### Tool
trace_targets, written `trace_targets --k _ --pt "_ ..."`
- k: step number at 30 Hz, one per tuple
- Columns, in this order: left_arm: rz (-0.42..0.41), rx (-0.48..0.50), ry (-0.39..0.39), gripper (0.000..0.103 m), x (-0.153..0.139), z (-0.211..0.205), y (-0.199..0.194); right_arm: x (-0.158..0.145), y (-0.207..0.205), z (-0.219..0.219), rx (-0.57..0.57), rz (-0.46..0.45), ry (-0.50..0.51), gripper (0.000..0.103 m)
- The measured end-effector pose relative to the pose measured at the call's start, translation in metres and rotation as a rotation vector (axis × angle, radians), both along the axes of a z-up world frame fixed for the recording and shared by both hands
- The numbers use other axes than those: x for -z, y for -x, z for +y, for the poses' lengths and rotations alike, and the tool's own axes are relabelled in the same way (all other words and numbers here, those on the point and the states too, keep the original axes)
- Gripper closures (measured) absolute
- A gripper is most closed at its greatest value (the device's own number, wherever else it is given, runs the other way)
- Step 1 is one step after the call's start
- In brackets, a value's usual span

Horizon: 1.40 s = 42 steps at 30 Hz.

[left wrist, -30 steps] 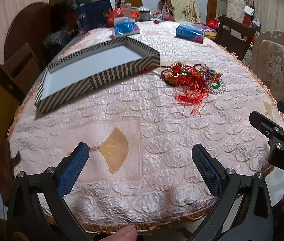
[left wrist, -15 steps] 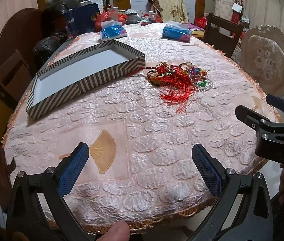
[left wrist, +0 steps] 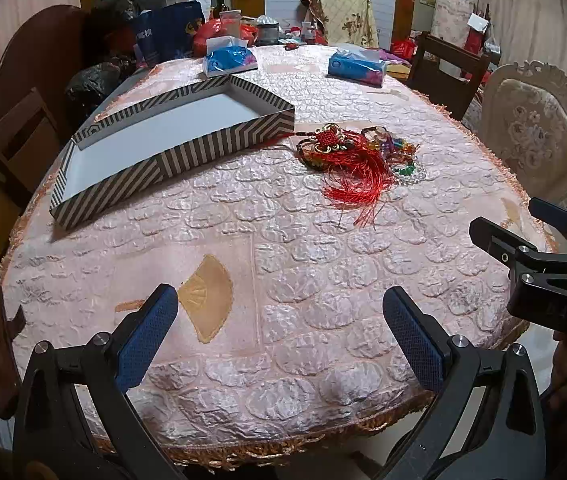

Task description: Organize jewelry

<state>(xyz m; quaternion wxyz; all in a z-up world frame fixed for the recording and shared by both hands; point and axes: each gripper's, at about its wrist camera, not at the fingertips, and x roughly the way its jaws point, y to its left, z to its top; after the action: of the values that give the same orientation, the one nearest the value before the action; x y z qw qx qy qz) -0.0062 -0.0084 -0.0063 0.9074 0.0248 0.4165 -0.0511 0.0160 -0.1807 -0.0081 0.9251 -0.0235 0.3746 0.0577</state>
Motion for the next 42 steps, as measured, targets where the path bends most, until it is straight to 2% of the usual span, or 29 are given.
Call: trace_targets --k 9,14,19,22,24,29,32,37,40,42 --pt "0.017 -0.004 0.011 0.0 0.004 0.003 -0.001 0.001 -0.001 0.003 -0.006 0.004 0.003 0.0" --pt "0.033 -0.031 0.045 0.0 0.006 0.011 -0.005 0.002 -0.003 0.002 -0.002 0.007 0.008 0.0" --pt "0.021 -0.063 0.075 0.0 0.008 0.018 -0.007 0.004 -0.005 0.0 0.004 0.013 0.005 0.0" --pt "-0.03 -0.093 0.066 0.0 0.006 0.023 -0.008 0.004 -0.007 0.0 0.003 0.014 0.003 0.0" --pt "-0.033 -0.094 0.057 0.0 0.006 0.026 -0.012 0.004 -0.007 0.001 0.001 0.012 0.002 0.0" --pt "0.012 -0.026 0.083 0.0 0.008 0.026 -0.03 0.006 -0.011 0.002 0.0 0.014 0.004 0.0" --pt "0.018 -0.02 0.087 0.0 0.007 0.025 -0.047 0.007 -0.013 0.002 -0.001 0.022 -0.008 0.0" --pt "-0.012 0.027 0.031 0.0 -0.005 0.011 -0.094 0.007 -0.014 0.003 0.006 0.016 0.006 0.0" --pt "0.008 0.102 0.082 0.0 -0.006 -0.001 -0.124 0.011 -0.015 0.001 0.012 0.032 0.008 0.0" --pt "0.015 0.112 0.104 0.001 -0.004 -0.009 -0.138 0.013 -0.014 0.0 0.009 0.038 0.013 0.0"
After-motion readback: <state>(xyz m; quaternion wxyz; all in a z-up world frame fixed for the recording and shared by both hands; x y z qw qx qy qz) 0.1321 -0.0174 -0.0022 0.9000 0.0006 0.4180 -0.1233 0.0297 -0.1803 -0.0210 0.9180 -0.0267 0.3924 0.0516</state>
